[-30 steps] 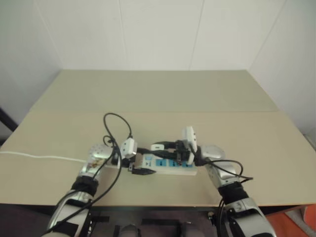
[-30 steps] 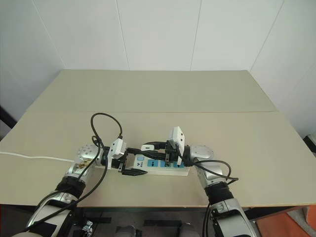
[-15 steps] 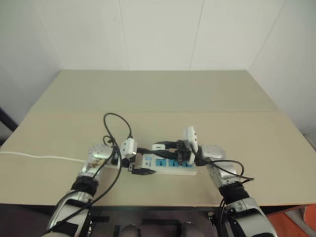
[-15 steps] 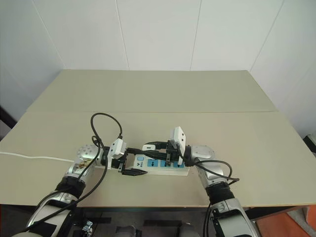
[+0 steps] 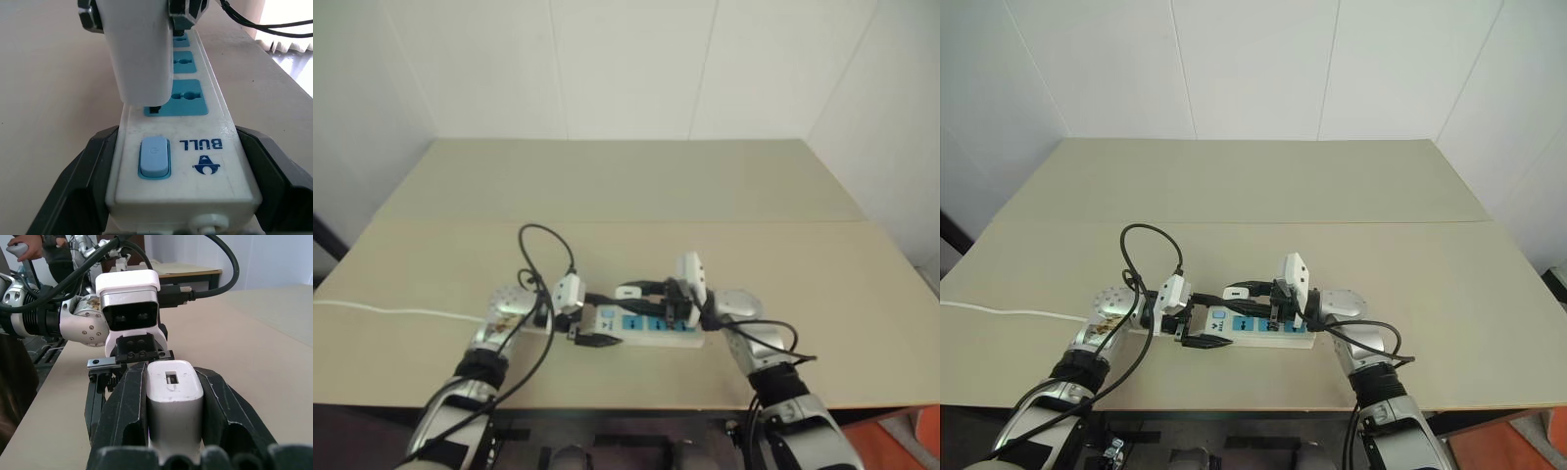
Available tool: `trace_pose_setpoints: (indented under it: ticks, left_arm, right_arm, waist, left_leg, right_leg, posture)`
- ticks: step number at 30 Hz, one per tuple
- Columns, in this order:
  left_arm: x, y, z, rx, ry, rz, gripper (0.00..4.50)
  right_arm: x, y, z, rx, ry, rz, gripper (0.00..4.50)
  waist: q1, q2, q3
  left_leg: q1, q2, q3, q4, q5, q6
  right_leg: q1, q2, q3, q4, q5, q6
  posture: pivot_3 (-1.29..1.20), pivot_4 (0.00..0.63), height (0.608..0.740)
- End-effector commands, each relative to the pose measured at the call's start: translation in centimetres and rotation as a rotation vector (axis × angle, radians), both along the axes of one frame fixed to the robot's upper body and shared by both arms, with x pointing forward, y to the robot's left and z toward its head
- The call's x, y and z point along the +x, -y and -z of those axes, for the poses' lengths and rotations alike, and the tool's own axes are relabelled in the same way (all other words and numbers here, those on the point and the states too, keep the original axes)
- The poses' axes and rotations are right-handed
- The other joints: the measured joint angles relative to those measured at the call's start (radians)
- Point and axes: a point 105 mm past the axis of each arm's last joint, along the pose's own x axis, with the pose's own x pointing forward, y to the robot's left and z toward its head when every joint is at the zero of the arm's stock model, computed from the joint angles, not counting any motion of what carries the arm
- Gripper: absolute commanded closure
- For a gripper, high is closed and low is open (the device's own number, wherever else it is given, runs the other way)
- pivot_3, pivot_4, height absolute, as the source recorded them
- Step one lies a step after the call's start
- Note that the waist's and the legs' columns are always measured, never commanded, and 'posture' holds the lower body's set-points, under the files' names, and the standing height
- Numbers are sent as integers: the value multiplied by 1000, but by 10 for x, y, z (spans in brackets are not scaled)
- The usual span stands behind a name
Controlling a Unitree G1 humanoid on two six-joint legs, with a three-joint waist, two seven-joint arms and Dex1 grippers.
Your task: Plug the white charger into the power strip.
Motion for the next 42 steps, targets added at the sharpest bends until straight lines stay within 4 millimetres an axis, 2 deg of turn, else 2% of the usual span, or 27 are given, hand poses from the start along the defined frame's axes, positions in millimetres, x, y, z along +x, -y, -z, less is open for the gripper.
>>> trace_pose_setpoints:
  ticks: [1, 12, 18, 42]
  left_arm:
    - [-9, 0, 21, 74, -78, 31, 1214]
    - [-6, 4, 22, 70, -78, 26, 1214]
    - [-5, 7, 22, 70, -76, 29, 1214]
    - [-1, 9, 25, 68, -69, 17, 1214]
  right_arm:
    - [0, 2, 3, -22, 0, 24, 3344]
    - [-5, 4, 5, -40, 0, 27, 3344]
    - [-4, 4, 2, -51, 3, 26, 3344]
    - [-5, 0, -1, -95, -70, 22, 3344]
  waist:
    - [0, 0, 0]
    - [6, 0, 0]
    - [10, 0, 0]
    - [19, 0, 0]
  left_leg:
    - [0, 0, 0, 0, 0, 0]
    - [3, 0, 0, 0, 0, 0]
    - [12, 0, 0, -2, 0, 0]
    - [13, 0, 0, -2, 0, 0]
  right_leg:
    - [0, 0, 0, 0, 0, 0]
    - [4, 0, 0, -2, 0, 0]
    - [13, 0, 0, -5, -1, 2]
    - [14, 0, 0, -5, -1, 2]
  posture:
    - [0, 150, 740]
    - [0, 150, 740]
    - [0, 150, 740]
    - [0, 150, 740]
